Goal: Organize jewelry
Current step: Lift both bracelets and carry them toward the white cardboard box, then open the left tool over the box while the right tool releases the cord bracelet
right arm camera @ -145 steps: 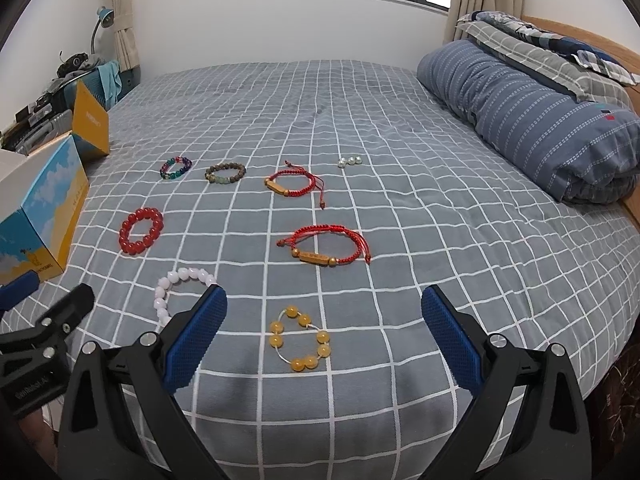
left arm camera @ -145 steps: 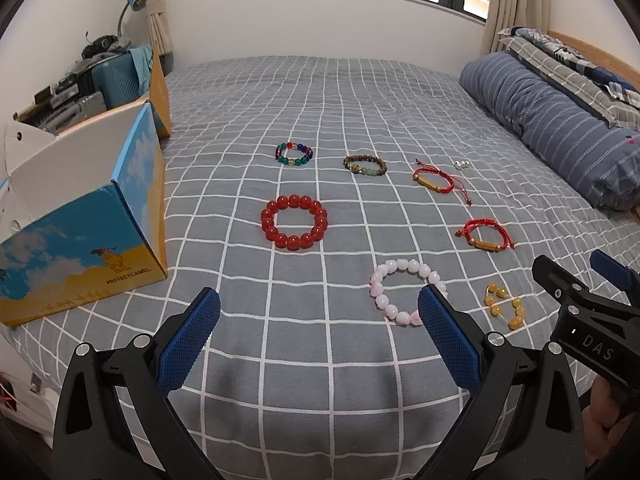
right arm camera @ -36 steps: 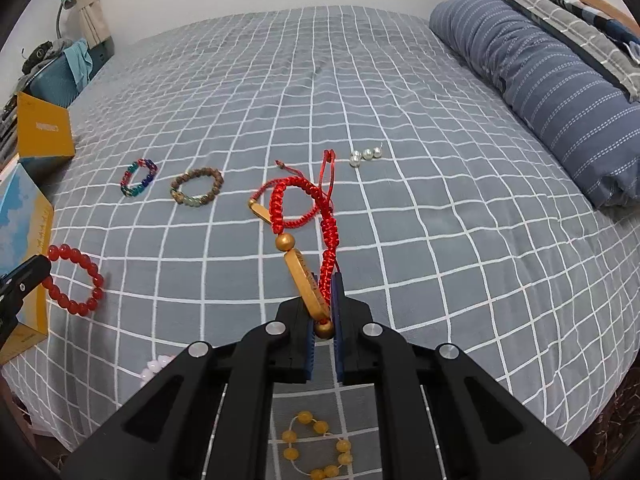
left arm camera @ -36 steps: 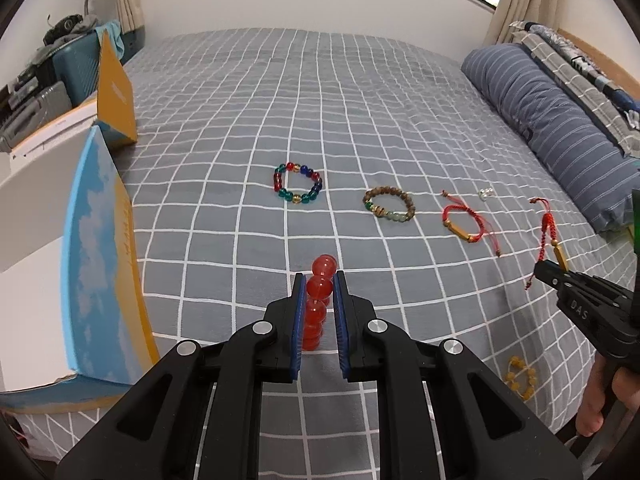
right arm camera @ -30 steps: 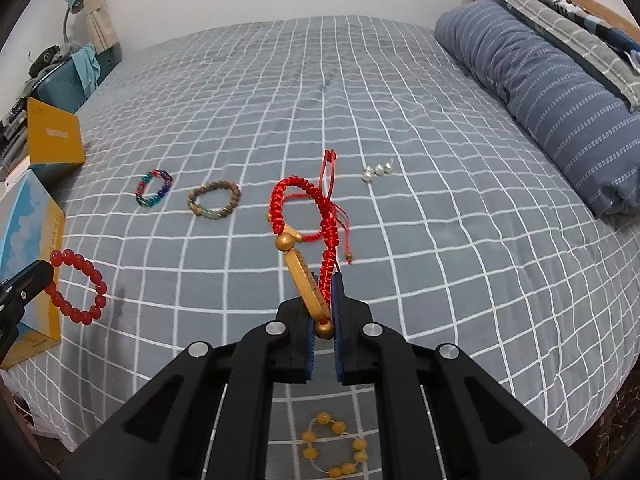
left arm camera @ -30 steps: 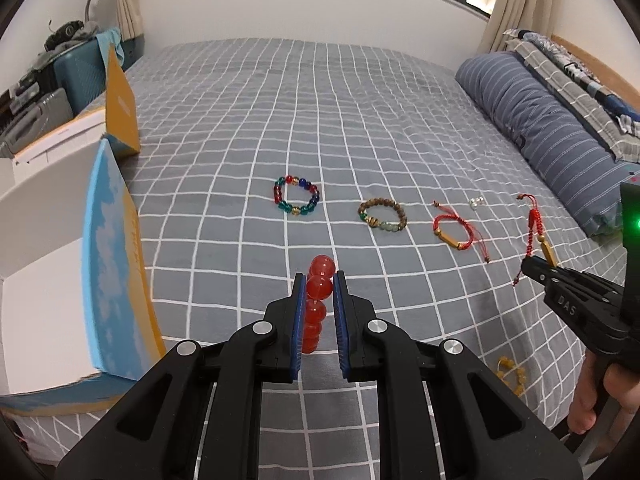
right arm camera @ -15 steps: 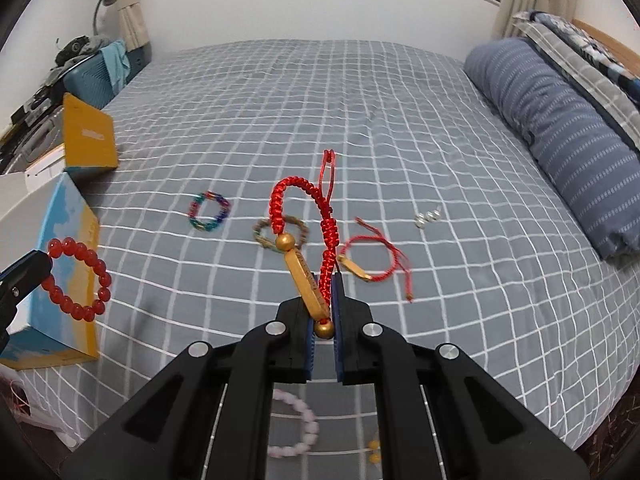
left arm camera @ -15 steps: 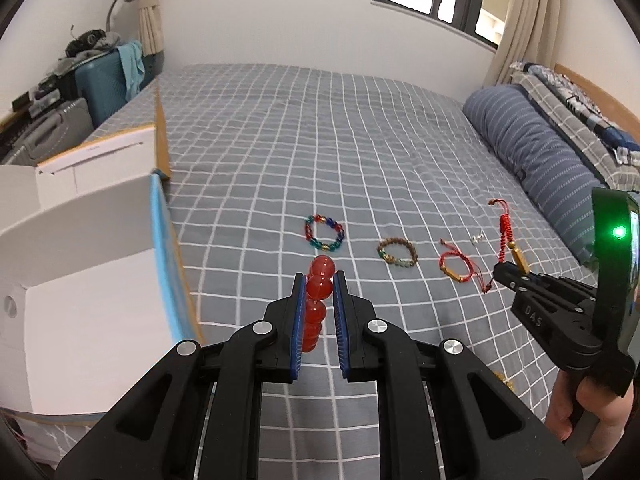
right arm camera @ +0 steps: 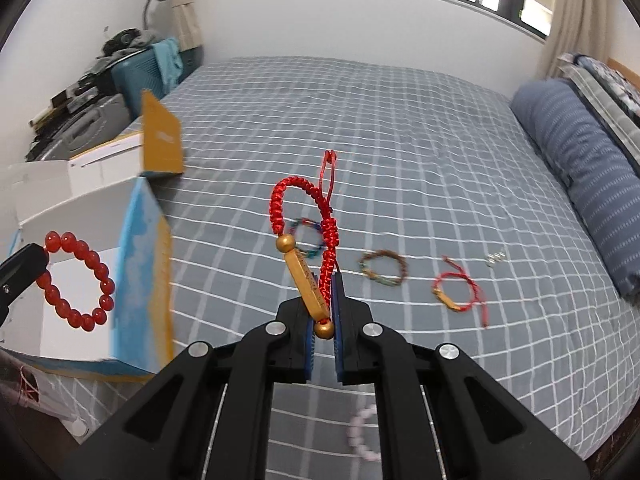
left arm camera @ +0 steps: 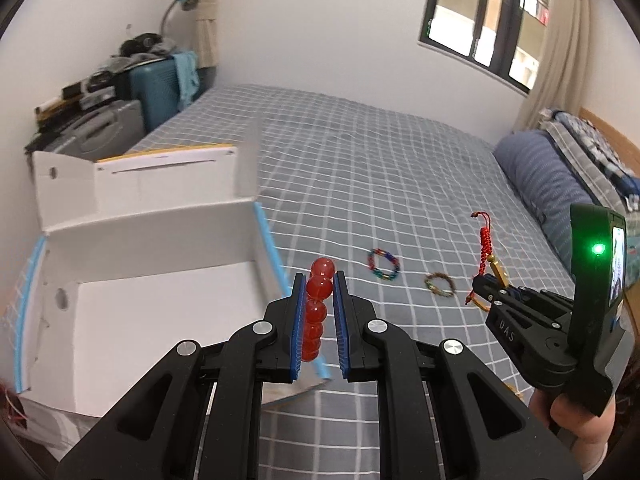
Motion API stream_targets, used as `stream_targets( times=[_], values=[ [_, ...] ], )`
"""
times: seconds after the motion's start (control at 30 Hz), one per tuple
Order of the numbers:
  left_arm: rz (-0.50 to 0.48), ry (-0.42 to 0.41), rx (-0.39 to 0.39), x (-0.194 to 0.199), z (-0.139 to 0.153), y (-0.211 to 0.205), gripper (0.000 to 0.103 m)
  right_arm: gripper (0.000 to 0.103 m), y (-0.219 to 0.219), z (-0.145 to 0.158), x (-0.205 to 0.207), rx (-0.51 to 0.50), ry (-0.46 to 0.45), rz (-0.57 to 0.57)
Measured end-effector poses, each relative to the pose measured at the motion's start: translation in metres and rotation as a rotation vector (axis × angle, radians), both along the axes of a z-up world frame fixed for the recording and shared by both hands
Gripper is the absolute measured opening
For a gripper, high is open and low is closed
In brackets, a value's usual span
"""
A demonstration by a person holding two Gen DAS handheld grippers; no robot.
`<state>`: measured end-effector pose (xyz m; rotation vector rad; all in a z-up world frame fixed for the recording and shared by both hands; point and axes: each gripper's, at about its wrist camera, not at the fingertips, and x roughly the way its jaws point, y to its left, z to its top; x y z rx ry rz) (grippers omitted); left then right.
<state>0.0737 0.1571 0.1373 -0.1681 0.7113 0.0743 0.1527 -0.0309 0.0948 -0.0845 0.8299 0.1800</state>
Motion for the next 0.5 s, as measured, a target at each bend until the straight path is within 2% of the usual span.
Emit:
stream_targets(
  times=[0.23,0.5],
  values=[
    [0.092,-0.001,0.014,-0.023,-0.001,0.048,0.013,0.006,0.065,0.012,-0.016,0.021,-0.018,0.099],
    [0.218,0.060,0.024,-0.042,-0.024,0.115,0.013,0.006,0.145,0.000,-0.029,0.012,0.006,0.211]
  ],
)
